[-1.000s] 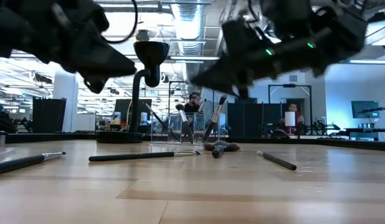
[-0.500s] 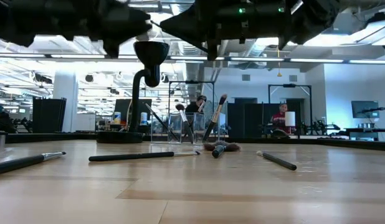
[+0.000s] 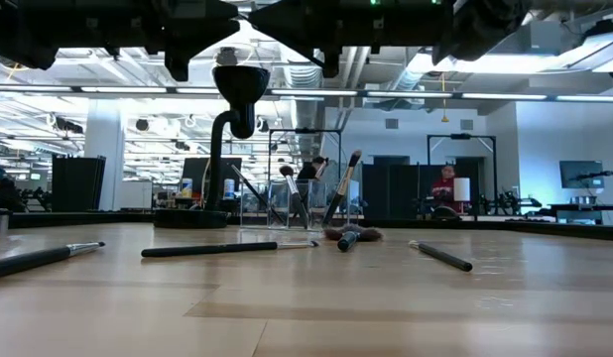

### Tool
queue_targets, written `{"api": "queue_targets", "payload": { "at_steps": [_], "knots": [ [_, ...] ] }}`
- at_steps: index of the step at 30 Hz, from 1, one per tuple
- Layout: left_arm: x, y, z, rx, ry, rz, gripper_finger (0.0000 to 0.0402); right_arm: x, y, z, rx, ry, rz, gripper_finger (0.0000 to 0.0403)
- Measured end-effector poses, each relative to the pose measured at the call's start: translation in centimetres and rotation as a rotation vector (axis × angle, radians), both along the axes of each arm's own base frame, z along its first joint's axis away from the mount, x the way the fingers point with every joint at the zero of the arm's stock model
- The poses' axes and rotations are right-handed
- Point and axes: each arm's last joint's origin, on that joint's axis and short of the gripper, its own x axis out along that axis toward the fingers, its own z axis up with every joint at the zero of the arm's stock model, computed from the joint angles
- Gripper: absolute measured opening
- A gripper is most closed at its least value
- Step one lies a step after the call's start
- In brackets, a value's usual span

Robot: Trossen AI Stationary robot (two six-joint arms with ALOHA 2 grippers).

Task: Sort items
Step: Put the eyeshadow brush into the left section of the transparent organizer

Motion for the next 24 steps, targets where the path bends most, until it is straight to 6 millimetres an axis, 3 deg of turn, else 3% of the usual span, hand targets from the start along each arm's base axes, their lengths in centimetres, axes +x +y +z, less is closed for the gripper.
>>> {"api": "queue_targets", "payload": {
  "at_steps": [24],
  "knots": [
    [0.14,0.91,0.24,0.001,-0.025,0.043,0.0106,0.08,-0.67,-0.11,-0.004,0.013,0.006,0.0009]
  ]
}}
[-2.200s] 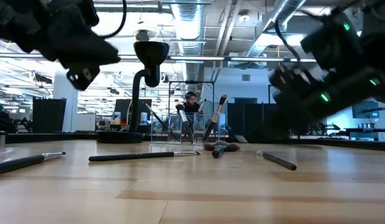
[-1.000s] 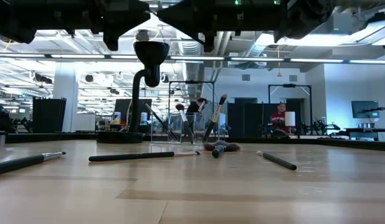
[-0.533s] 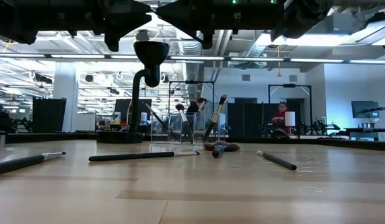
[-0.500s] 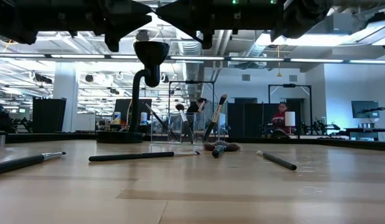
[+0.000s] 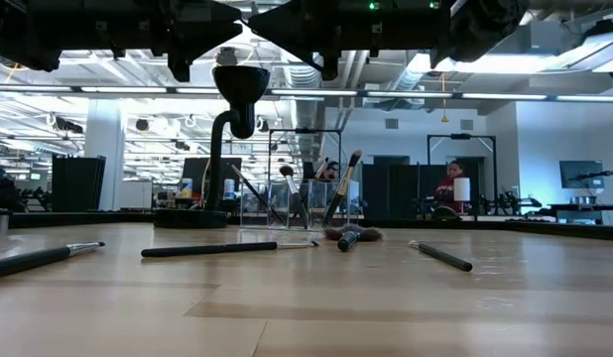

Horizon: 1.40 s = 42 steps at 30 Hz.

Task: Sort items
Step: Put the eyeshadow brush into the left section of the transparent organizer

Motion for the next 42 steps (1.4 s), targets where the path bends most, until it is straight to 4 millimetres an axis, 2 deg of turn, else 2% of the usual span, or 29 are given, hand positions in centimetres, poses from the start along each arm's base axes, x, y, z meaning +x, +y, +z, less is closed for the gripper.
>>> {"api": "queue_targets", "payload": {
  "at_steps": [11,17,28,32,38,42],
  "knots": [
    [0.0,0.4,0.2,0.006,-0.018,0.019,0.0106,0.4,-0.9,0.5,0.007,-0.006,0.002,0.0011],
    [0.1,0.6,0.3,-0.003,-0.031,-0.003,0.0106,1.0,-0.8,1.4,-0.018,-0.001,0.017,0.0012],
    [0.1,0.6,0.4,0.026,-0.037,-0.004,0.0105,1.0,-0.8,1.3,-0.015,0.018,0.020,0.0012],
    [0.1,0.6,0.4,0.026,-0.039,-0.005,0.0087,1.0,-0.8,1.3,-0.015,0.019,0.021,0.0012],
    [0.0,0.6,0.4,0.023,-0.044,-0.013,0.0016,1.0,-0.8,1.3,-0.016,0.021,0.020,0.0013],
    [0.1,0.6,0.4,0.023,-0.041,-0.012,0.0016,1.0,-0.8,1.2,-0.016,0.031,0.020,0.0024]
  ]
}}
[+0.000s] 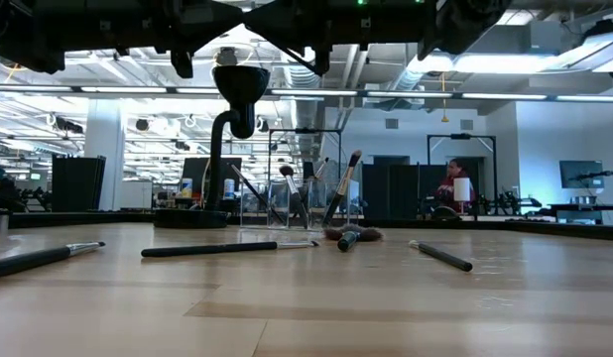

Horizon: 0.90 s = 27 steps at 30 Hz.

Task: Sort items
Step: Put the eyeshadow brush into the left section of the transparent organizer

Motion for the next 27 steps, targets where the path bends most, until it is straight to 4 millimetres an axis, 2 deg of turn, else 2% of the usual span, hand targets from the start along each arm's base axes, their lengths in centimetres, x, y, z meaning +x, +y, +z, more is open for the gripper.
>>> {"api": "queue_targets", "payload": {
  "at_steps": [9,13,18,27],
  "knots": [
    [0.0,0.1,0.1,-0.010,-0.004,0.025,0.0012,0.0,-0.1,-0.7,-0.023,0.058,-0.040,0.0075],
    [0.1,0.3,-0.6,-0.015,0.066,0.122,0.0011,-0.2,-0.5,-0.4,-0.132,0.075,-0.167,0.0096],
    [0.0,0.8,-1.6,-0.007,0.172,0.275,0.0011,-1.5,-0.9,0.4,-0.192,0.220,-0.300,0.0126],
    [0.1,3.8,-2.0,0.008,0.224,0.443,0.0011,-3.5,-0.7,-0.1,-0.081,0.458,-0.306,0.0167]
  ]
}}
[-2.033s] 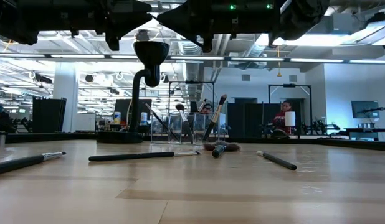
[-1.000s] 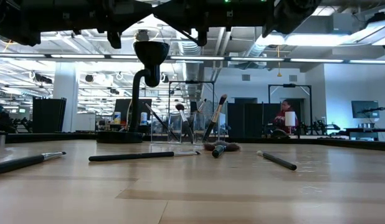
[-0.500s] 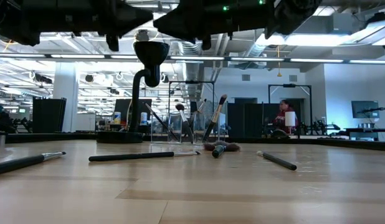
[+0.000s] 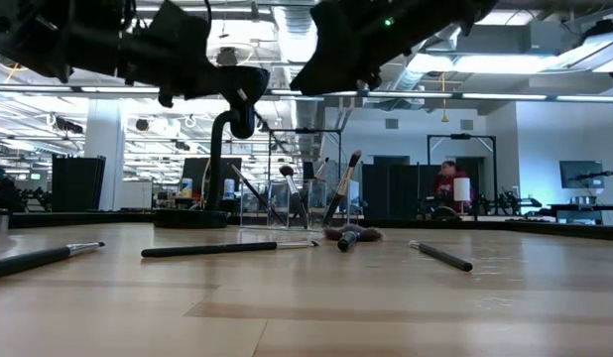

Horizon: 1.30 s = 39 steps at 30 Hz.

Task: Sort items
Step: Put the eyeshadow brush into the left section of the transparent organizer

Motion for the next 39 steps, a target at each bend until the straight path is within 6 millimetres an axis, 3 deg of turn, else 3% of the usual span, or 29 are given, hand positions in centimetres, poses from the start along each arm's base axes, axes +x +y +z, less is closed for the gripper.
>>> {"api": "queue_targets", "payload": {
  "at_steps": [9,20,31,39],
  "knots": [
    [-0.3,2.1,-1.8,-0.105,0.122,0.107,0.0013,-0.2,1.0,-0.3,-0.001,0.031,0.028,0.0172],
    [-0.3,3.2,-2.0,-0.109,0.145,0.054,0.0038,-0.2,1.0,-0.3,0.023,0.023,0.024,0.0161],
    [0.1,4.8,-4.0,-0.183,0.218,0.058,0.0071,-0.2,1.0,-0.2,0.024,0.019,0.025,0.0155],
    [-0.3,3.0,-1.5,-0.170,0.095,-0.121,0.0074,-0.3,1.1,-0.4,0.037,0.043,0.044,0.0163]
  ]
}}
